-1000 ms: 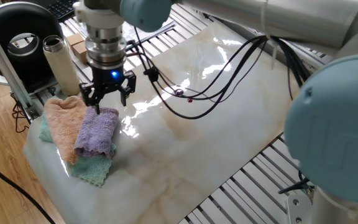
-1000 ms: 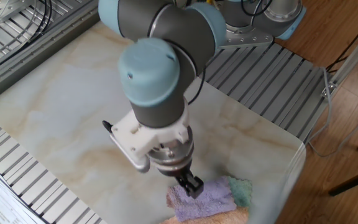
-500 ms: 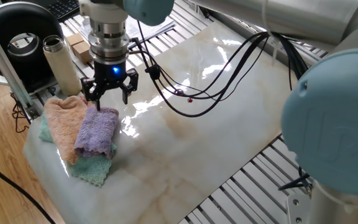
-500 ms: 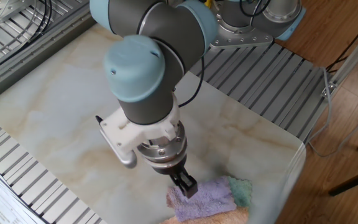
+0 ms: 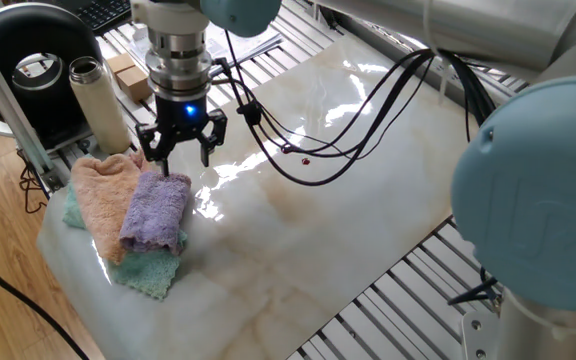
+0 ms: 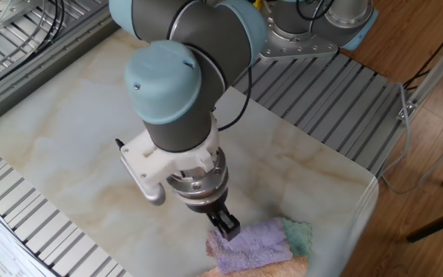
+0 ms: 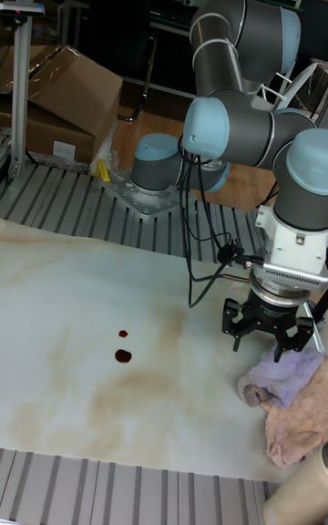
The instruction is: Clean the table with a cloth
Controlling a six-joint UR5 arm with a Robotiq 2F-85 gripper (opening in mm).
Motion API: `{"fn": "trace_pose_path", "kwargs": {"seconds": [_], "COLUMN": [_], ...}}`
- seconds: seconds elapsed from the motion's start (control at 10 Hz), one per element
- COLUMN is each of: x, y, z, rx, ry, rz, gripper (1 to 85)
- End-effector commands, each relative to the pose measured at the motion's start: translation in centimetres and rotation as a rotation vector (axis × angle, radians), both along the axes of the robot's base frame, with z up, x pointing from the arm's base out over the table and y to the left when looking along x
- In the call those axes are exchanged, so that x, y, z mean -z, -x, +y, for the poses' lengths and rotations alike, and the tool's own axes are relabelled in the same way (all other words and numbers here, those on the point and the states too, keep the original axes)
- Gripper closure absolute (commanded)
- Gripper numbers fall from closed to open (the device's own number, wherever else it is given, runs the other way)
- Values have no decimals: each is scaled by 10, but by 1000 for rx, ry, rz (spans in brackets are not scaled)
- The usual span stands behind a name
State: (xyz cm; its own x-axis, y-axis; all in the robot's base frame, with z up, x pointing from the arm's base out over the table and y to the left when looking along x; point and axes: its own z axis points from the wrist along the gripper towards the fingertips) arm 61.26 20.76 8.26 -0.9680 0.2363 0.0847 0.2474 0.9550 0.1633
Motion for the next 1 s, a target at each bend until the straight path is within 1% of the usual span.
{"fn": "trace_pose_path", "kwargs": {"seconds": [0.0, 0.1, 0.2, 0.3, 0.4, 0.5, 0.6, 0.7, 0.8, 0.9], "x": [5, 17, 31, 37, 34, 32, 30, 30, 34, 37], "y": [-1, -15, -30, -35, -33, -24, -19, -21, -23, -21], "z": [20, 43, 68, 71, 58, 63, 73, 73, 74, 68], "rx": [-8, 33, 74, 80, 53, 28, 22, 28, 35, 32], "ry": [-53, -56, -50, -30, -15, -34, -71, -72, -70, -47], "rz": [-12, -34, -52, -53, -40, -10, 11, 5, -11, -7], "gripper": [207, 197, 197, 197, 200, 200, 193, 183, 183, 183]}}
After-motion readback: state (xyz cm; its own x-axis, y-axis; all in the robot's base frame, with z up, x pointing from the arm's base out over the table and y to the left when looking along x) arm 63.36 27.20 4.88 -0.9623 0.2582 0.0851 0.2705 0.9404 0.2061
